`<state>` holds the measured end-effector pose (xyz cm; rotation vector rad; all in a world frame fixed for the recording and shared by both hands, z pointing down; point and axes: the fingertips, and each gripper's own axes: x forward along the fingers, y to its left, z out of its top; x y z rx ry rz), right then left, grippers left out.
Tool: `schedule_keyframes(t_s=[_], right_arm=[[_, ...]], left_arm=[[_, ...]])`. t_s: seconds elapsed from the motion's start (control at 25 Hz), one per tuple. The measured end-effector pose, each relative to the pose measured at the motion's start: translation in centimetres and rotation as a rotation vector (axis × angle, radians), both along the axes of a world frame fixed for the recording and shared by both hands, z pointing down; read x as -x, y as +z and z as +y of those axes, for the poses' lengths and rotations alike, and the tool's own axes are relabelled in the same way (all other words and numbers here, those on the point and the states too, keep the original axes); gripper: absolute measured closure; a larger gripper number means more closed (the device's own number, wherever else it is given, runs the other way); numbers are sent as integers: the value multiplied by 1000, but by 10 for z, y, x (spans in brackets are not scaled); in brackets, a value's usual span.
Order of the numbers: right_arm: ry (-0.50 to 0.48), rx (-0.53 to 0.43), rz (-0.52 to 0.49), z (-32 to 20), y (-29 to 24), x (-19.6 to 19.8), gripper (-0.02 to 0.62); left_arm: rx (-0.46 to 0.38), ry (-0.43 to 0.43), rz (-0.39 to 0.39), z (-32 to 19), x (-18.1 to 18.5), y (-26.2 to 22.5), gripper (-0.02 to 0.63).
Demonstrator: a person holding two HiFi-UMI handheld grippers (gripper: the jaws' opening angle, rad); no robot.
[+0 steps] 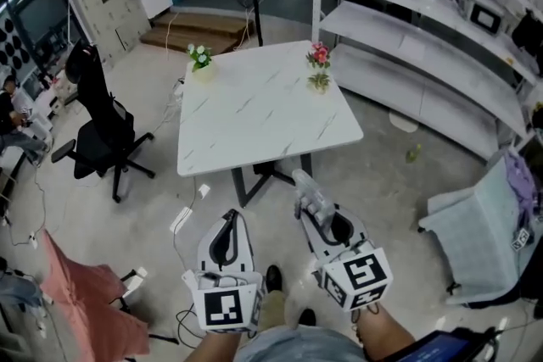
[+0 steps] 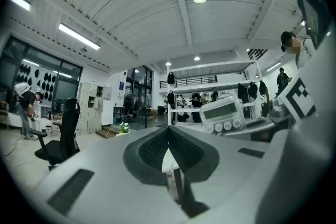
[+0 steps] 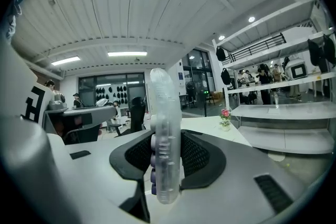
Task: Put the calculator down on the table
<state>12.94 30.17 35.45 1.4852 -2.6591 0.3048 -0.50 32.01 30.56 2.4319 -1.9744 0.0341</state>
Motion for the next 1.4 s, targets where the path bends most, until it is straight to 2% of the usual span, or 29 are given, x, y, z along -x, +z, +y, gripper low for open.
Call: schedule_keyframes(t_s=[0.08,0.28,0.64,1.16,1.4], right_arm=[[3,12,2,-26,4,8,449],[17,20,7,-93,-1,33,449],[52,-79,-1,-166,-44,64,448],[115,-48,8,-222,-26,51,448],[116,-9,-6,-282,-5,39,448]], left_arm=[[17,-4,-1,-28,12,4,598],[-12,46,25,-94,35,0,600],[-71,60,-5,-171,72,-31,599],[-27,134,-9,-238,57,1,599],[-7,120,-24,-302,48,12,600]])
